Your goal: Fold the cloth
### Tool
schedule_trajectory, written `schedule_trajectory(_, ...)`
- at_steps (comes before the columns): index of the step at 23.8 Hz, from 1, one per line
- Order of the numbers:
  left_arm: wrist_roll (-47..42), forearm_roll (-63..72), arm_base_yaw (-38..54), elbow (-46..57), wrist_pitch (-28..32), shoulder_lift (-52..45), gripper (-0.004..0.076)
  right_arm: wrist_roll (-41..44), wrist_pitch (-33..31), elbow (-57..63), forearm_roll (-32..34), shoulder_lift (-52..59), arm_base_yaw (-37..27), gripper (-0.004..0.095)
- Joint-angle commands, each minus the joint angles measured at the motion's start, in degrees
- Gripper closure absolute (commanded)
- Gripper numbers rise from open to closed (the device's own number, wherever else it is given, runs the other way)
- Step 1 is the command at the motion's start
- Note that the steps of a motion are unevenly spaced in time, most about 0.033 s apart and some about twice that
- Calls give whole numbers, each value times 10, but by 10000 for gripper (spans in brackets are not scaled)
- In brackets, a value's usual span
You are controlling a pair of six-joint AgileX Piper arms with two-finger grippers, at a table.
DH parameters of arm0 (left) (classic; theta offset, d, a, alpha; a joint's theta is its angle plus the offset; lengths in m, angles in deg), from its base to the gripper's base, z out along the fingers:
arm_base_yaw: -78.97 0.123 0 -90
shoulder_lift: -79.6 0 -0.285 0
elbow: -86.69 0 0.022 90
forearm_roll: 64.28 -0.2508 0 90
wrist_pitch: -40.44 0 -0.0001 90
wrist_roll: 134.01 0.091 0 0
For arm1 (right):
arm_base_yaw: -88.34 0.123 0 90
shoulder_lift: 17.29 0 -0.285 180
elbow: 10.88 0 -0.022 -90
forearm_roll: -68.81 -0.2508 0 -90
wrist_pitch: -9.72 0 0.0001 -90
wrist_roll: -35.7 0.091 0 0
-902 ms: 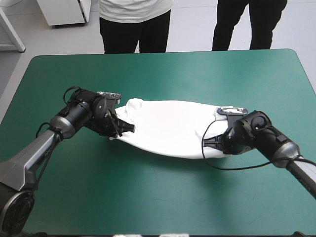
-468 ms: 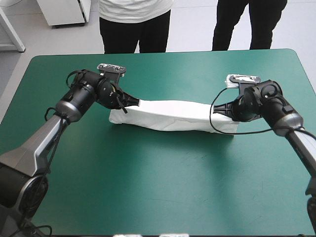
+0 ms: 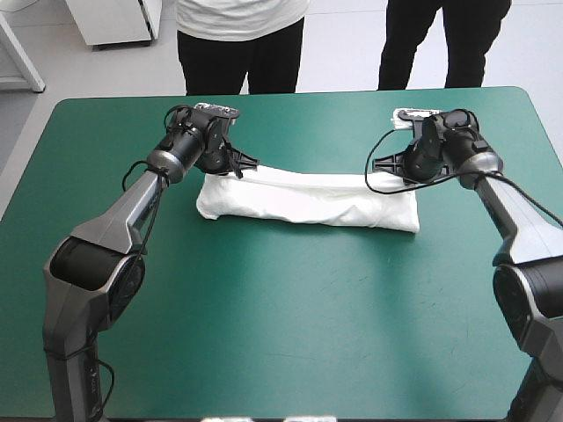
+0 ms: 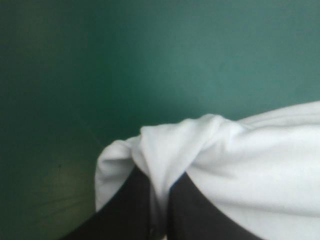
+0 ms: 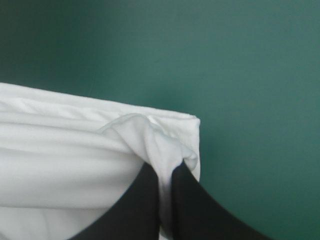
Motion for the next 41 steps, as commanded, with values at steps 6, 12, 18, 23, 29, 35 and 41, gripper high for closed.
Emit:
schedule_trajectory(6,-3,3,11,-36,11,21,734,-6,7,-75,-3,-57,-6,925)
schedule_trajectory(12,36,21,11,-36,18,38,673,-29,8,-79,-9,-61,-6,784)
schedule_trajectory(18,69,69,11,-39,-3,15,78,-29,-5,-88,-24,-42,-6,266)
schedule_trajectory(23,53,49,10,-39,-35,-27,152,-29,-26,-95,-23,-6,-6,396)
schedule_trajectory(29,77,74,9,-39,-23,-88,728,-29,-63,-95,-22,22,-6,463)
schedule_trajectory(35,132,199,-7,-39,-18,-95,734,-29,-75,-95,-22,46,-6,463)
schedule_trajectory(41,152,200,-98,-39,25,-77,734,-25,-93,-94,-22,63,-6,468)
